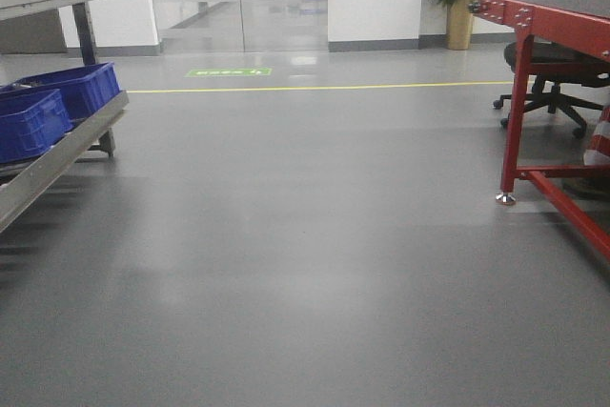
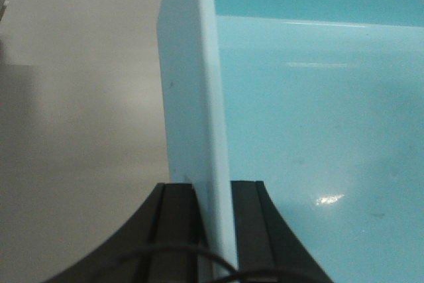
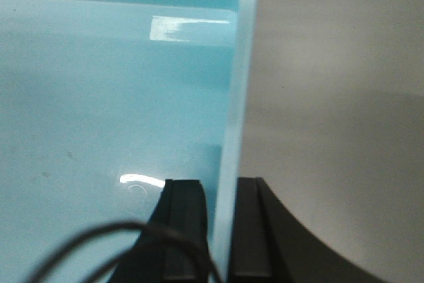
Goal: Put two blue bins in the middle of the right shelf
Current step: 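Hold the teal bin with both grippers while driving across the floor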
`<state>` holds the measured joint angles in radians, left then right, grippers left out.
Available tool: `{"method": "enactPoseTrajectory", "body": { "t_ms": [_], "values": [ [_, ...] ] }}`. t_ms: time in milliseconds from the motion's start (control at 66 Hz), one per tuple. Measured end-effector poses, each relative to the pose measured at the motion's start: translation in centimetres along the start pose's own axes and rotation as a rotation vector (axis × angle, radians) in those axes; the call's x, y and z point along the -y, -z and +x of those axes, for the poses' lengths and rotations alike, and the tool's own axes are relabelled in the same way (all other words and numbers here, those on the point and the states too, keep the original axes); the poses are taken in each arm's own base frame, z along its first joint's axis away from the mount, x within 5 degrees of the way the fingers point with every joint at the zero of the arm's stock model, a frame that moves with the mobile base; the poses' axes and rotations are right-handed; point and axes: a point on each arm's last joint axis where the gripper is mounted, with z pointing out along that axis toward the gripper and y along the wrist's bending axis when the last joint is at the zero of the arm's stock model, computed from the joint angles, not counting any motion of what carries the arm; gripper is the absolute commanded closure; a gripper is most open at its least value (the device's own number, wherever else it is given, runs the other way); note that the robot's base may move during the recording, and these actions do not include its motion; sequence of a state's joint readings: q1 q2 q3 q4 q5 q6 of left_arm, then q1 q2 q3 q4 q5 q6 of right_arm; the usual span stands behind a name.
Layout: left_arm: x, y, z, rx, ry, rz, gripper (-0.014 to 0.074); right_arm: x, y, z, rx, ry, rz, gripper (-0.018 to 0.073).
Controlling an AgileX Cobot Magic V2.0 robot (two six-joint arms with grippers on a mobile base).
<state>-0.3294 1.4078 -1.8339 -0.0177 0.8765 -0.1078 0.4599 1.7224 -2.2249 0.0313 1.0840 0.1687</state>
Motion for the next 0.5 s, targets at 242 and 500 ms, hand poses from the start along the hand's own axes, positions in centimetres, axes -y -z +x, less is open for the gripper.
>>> {"method": "enactPoseTrajectory", "body": {
  "t_ms": [242, 500],
  "values": [
    [-0.1, -0.2, 0.1, -0.005, -0.007, -0.009, 0.0707, 0.1, -1.1, 0.3, -0.018, -0.001, 0.003, 0.0712],
    [-0.2, -0.6, 0.2, -0.017, -0.013, -0.016, 0.0707, 0.2, -2.7, 0.4, -0.019, -0.004, 0.002, 0.0712]
  ]
}}
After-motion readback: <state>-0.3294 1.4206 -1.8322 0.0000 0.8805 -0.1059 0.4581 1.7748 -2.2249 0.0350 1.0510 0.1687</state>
